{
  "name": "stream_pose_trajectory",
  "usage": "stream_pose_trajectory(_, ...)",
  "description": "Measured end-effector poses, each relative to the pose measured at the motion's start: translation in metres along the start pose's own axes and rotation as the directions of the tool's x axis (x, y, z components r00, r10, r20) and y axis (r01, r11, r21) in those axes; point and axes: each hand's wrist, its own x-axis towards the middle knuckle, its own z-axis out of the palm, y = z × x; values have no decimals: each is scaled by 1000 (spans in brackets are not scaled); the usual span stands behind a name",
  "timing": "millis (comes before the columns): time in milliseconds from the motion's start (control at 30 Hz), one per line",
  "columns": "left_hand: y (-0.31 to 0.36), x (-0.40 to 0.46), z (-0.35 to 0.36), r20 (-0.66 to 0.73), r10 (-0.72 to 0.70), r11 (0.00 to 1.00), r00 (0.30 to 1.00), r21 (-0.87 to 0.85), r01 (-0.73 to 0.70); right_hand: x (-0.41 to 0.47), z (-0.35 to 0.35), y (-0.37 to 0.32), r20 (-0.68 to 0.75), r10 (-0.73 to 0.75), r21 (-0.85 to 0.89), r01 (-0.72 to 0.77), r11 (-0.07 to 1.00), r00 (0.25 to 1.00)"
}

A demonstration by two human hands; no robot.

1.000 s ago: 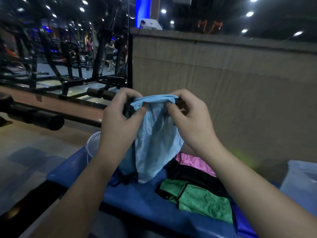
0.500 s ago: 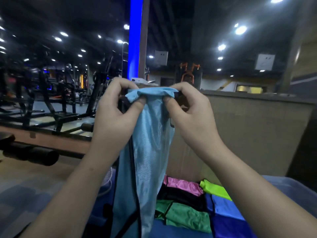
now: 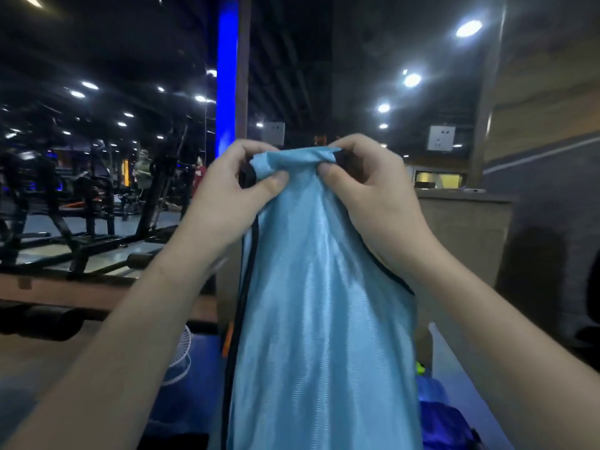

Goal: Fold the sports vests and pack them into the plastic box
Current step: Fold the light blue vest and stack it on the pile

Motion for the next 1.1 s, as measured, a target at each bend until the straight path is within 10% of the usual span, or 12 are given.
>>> stream_pose_trajectory(333, -104, -9, 46, 221, -294, 943, 930, -92, 320, -49, 13, 123, 134, 217, 67, -227, 972, 967)
stream_pose_trajectory(1100, -221, -45, 71, 324, -311, 940, 893, 244, 239, -121, 36, 224, 270, 413, 157, -463, 872, 870)
